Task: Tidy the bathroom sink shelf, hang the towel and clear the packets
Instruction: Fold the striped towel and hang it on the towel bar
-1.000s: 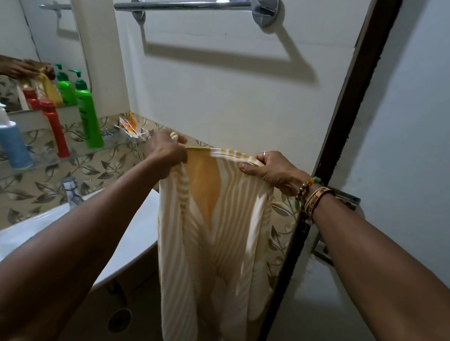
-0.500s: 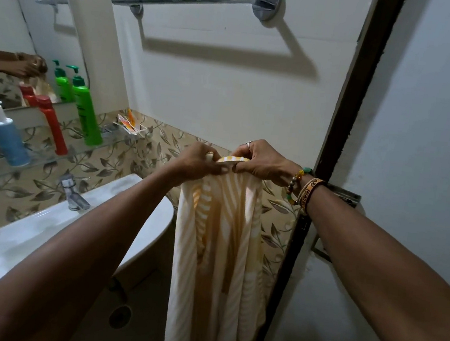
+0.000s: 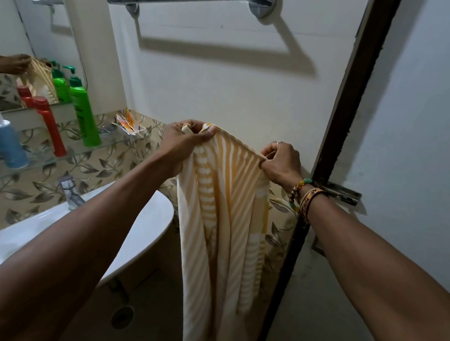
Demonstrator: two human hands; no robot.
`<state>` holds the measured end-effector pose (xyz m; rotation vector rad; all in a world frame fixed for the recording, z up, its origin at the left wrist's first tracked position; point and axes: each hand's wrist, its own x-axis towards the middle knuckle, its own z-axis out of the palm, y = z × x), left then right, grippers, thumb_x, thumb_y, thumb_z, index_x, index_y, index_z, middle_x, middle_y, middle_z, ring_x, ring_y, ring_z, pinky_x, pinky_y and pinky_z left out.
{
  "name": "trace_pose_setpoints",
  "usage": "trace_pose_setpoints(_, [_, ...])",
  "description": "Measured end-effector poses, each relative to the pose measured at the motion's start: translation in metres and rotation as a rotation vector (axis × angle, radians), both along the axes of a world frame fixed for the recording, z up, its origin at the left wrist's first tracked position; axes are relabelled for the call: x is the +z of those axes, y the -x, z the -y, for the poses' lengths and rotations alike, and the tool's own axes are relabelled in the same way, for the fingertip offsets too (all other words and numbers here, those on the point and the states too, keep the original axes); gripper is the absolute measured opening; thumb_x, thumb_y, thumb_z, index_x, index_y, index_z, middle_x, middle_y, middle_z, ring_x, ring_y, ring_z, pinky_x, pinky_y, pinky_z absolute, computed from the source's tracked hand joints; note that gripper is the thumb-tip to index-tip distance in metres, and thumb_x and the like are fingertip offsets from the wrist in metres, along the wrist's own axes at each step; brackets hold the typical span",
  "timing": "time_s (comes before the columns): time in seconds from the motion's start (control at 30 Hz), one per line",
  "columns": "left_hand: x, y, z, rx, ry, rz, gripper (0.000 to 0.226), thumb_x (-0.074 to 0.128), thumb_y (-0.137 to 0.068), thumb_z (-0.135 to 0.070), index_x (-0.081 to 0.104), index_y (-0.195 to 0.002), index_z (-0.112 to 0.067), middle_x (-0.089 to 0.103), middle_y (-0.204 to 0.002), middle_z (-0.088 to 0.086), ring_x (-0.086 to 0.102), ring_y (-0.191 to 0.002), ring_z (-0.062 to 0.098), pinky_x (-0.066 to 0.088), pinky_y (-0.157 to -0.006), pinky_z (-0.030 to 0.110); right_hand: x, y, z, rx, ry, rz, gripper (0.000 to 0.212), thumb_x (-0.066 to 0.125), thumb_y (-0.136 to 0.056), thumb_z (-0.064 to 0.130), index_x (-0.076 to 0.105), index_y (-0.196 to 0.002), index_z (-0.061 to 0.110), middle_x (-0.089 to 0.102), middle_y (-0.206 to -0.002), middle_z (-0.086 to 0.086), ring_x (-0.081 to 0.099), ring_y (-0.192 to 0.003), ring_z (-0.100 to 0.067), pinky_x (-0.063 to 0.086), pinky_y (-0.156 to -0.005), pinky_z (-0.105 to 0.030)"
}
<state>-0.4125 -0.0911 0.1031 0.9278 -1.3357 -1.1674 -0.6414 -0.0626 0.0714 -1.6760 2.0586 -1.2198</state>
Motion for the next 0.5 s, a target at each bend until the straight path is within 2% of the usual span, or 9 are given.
trace_pose_setpoints(0.13, [-0.006, -0.006, 0.012, 0.279, -0.041, 0.003, 0.013, 0.087, -0.074, -0.016, 0.075, -0.074, -0.018, 0.072, -0.072, 0.001, 0.066, -0.067, 0.015, 0.061, -0.072, 0.036, 0.002, -0.004, 0.004, -0.021, 0.069, 0.105, 0.013, 0.078, -0.080, 0.010, 0.073, -0.089, 0.018, 0.070, -0.086, 0.001, 0.067, -0.087, -0.017, 0.054, -0.068, -0.028])
trace_pose_setpoints(0.23, [-0.012, -0.009, 0.017, 0.395, -0.108, 0.172, 0.026, 0.088, -0.067, -0.003, 0.071, -0.072, -0.021, 0.071, -0.079, 0.003, 0.067, -0.075, 0.018, 0.059, -0.082, 0.040, 0.012, -0.013, 0.007, 0.019, 0.099, 0.128, 0.013, 0.082, -0.079, 0.021, 0.075, -0.088, 0.015, 0.072, -0.088, -0.001, 0.066, -0.084, -0.015, 0.054, -0.071, -0.030])
trace_pose_setpoints(0.3, [-0.013, -0.009, 0.014, 0.331, -0.131, 0.304, 0.035, 0.089, -0.062, 0.002, 0.072, -0.078, -0.024, 0.073, -0.088, 0.003, 0.070, -0.081, 0.018, 0.061, -0.080, 0.037, 0.019, -0.021, 0.007, 0.089, 0.100, 0.074, 0.013, 0.082, -0.078, 0.023, 0.074, -0.086, 0.015, 0.071, -0.085, 0.000, 0.064, -0.081, -0.013, 0.049, -0.068, -0.026])
trace_pose_setpoints(0.4, [-0.013, -0.004, 0.006, 0.046, -0.026, 0.386, 0.040, 0.089, -0.062, 0.003, 0.076, -0.093, -0.019, 0.073, -0.095, 0.008, 0.071, -0.080, 0.015, 0.061, -0.072, 0.028, 0.027, -0.033, 0.006, 0.177, 0.100, 0.017, 0.011, 0.081, -0.076, 0.020, 0.076, -0.085, 0.016, 0.070, -0.082, 0.003, 0.065, -0.082, -0.014, 0.050, -0.069, -0.025])
trace_pose_setpoints(0.5, [-0.014, 0.004, -0.002, -0.175, 0.052, 0.477, 0.037, 0.087, -0.071, -0.004, 0.076, -0.106, -0.010, 0.073, -0.099, 0.018, 0.068, -0.085, 0.020, 0.057, -0.080, 0.036, 0.030, -0.043, 0.005, 0.260, 0.078, -0.020, 0.013, 0.084, -0.072, 0.023, 0.077, -0.082, 0.019, 0.072, -0.081, 0.004, 0.065, -0.079, -0.011, 0.051, -0.067, -0.027])
